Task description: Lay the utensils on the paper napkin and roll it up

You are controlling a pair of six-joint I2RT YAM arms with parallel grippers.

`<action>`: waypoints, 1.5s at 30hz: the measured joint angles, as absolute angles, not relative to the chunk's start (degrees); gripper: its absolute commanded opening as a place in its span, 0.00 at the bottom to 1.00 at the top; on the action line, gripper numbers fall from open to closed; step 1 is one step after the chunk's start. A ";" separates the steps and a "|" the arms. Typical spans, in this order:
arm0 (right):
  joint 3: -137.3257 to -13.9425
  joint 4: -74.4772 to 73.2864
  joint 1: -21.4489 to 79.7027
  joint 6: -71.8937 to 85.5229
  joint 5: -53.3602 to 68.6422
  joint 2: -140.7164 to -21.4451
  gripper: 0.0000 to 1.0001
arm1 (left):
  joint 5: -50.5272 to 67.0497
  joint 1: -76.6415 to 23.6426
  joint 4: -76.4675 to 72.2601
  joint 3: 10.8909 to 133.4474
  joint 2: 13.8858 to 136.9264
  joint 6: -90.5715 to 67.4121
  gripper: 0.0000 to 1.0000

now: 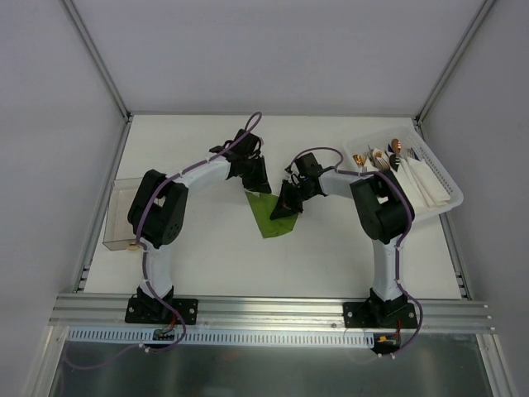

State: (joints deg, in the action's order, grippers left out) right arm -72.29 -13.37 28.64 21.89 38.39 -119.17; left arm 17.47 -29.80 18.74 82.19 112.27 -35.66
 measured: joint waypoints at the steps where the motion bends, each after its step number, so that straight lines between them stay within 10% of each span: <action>1: -72.29 -13.37 28.64 21.87 38.39 -119.17 0.00 | 17.39 -30.15 19.55 83.18 113.14 -35.05 0.08; 45: -72.93 -13.13 30.00 11.11 31.73 -114.54 0.00 | 12.71 -33.01 35.86 95.24 125.34 -26.74 0.03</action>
